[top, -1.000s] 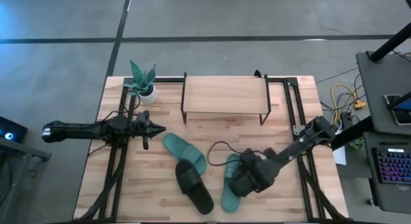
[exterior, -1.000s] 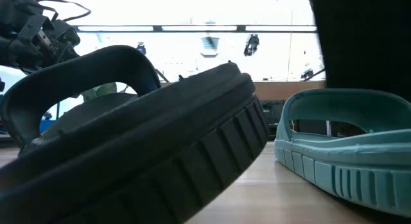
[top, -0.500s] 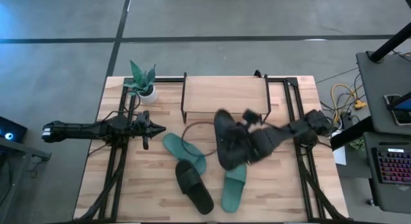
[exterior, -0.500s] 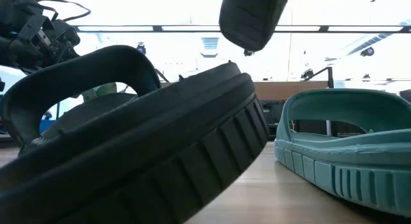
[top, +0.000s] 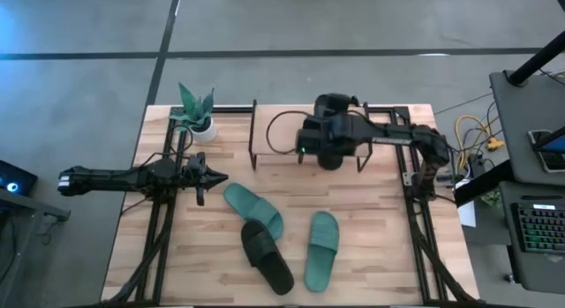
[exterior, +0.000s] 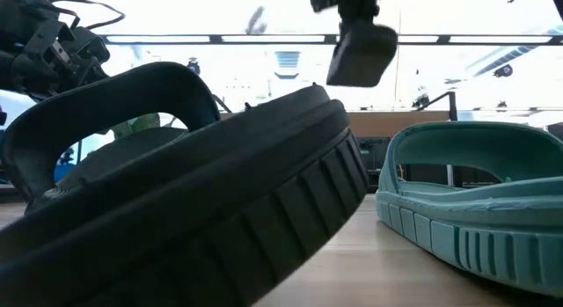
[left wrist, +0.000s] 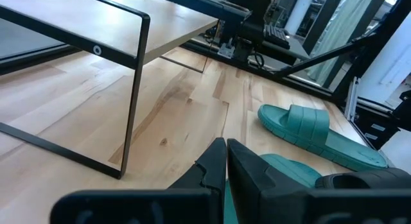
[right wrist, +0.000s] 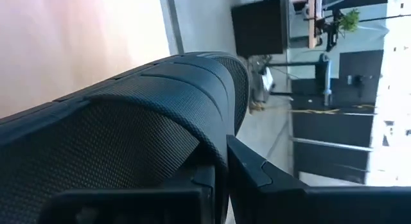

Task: Pick and place slides into the shelf
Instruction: Put the right black slide on the shelf

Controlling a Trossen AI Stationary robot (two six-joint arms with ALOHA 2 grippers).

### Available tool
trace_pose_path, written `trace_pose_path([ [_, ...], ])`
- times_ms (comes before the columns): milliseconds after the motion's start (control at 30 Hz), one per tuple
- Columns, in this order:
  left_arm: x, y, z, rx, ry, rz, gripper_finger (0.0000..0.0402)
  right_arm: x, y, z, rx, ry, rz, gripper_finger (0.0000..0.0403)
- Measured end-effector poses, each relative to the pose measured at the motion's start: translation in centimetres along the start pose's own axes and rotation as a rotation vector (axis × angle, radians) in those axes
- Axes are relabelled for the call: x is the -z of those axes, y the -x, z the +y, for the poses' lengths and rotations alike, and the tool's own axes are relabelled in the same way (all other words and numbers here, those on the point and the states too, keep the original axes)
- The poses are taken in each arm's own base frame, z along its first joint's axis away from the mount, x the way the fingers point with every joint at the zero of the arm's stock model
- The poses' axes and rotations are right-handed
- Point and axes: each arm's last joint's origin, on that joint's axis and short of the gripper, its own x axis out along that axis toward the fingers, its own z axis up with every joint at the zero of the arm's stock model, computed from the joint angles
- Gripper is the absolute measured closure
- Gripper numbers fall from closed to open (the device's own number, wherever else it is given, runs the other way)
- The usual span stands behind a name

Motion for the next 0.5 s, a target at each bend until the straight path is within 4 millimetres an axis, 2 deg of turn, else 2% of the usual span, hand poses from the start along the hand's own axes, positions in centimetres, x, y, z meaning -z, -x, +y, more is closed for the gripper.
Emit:
trace_pose_path([
  [200, 0.0, 0.0, 0.0, 0.000, 0.000, 0.001, 0.0402, -0.4, -4.3, -0.4, -0.074, -0.035, -0.058, 0.0388],
  [300, 0.0, 0.0, 0.0, 0.000, 0.000, 0.001, 0.0402, -0.2, -5.6, -0.8, -0.012, -0.026, -0.049, 0.0387],
  [500, 0.0, 0.0, 0.0, 0.000, 0.000, 0.001, 0.0402, 1.0, -7.7, -1.4, -0.022, -0.069, 0.019, 0.0387],
])
